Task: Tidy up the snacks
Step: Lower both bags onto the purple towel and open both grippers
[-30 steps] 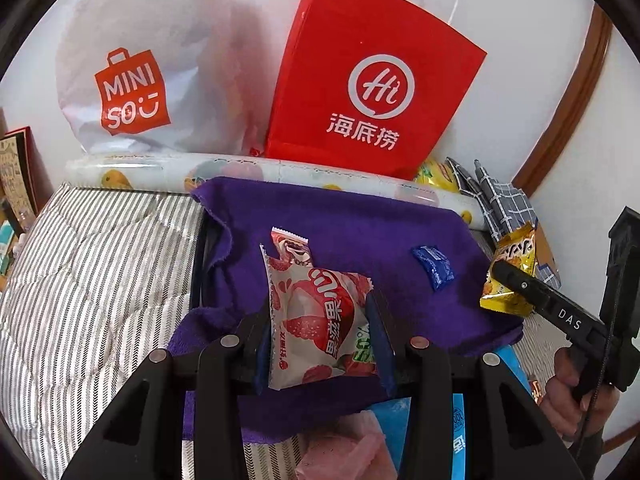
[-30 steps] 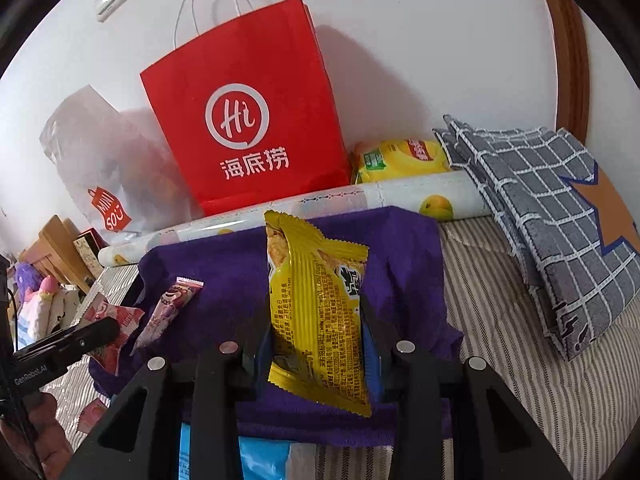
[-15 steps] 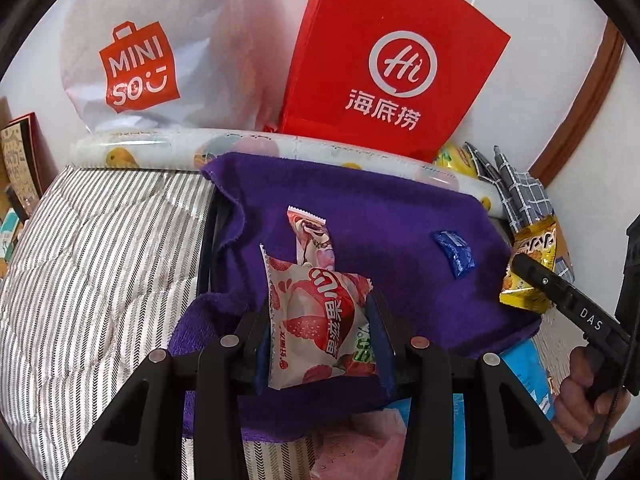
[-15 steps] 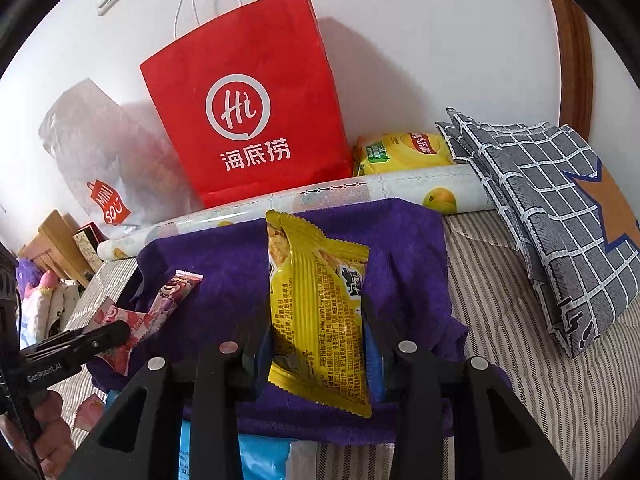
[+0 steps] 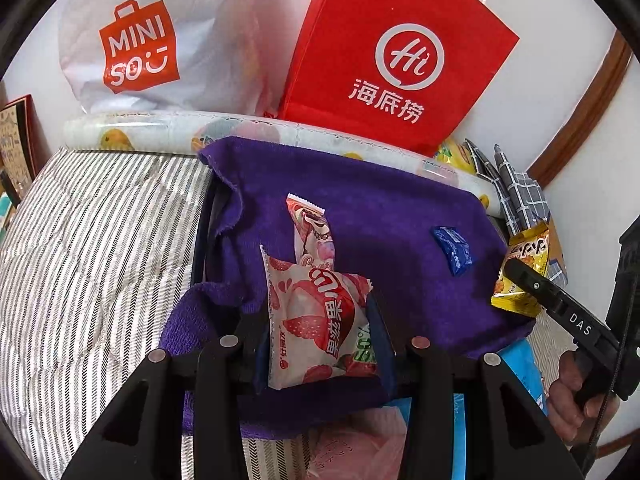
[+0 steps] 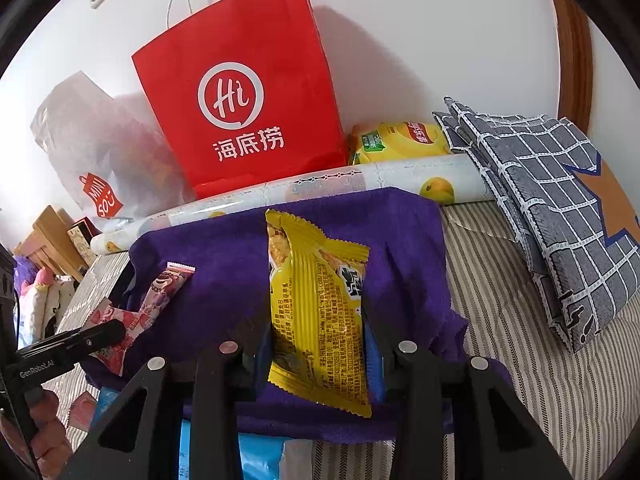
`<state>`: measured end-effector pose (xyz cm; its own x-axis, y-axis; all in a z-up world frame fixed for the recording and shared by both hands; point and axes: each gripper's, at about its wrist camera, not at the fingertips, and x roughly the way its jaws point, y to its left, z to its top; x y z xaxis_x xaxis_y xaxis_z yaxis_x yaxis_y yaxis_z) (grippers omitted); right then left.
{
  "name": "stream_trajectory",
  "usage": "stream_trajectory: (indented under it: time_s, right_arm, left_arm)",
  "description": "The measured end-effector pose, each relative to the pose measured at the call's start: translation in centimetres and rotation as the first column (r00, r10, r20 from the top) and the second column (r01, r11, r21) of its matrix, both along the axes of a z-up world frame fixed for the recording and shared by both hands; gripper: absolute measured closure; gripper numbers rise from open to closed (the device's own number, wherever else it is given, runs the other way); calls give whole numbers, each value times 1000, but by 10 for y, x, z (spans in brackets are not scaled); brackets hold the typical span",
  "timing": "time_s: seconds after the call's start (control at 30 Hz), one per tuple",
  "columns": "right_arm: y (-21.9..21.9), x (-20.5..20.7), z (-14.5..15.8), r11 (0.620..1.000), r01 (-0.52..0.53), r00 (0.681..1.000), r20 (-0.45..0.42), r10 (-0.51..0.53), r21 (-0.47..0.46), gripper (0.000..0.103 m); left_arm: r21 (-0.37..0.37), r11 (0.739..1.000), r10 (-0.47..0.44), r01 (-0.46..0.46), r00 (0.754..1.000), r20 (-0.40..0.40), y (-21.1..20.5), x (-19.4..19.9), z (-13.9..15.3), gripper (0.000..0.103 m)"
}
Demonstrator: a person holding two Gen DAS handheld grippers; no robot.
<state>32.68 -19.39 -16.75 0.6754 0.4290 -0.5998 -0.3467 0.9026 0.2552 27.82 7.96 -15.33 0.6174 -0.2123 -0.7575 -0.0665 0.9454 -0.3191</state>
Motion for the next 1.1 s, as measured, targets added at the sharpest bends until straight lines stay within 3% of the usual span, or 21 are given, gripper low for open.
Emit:
stream_trajectory:
  time_s: [0.4,0.67,0.9,1.1]
  right_arm:
    - [-1,2,-2,1000,3,1000,-14,-3,-1,66]
    - [-3,-3,4,1000,7,1000,23,-7,20,49]
    - [-6,-10,14,999,8,997,75,-11,39,43]
    - [-9,-18,24,999,29,993,117,-33,32,42]
  left_arm:
    - [11,1000,-1,0,1000,11,-2,-1,4,62]
    - [32,999,5,-6,999,36,-3,-3,10,62]
    - [7,1000,13,-14,998,62,1,-5,15,53]
    - [62,998,2,-10,992,126,-7,-12,28,47]
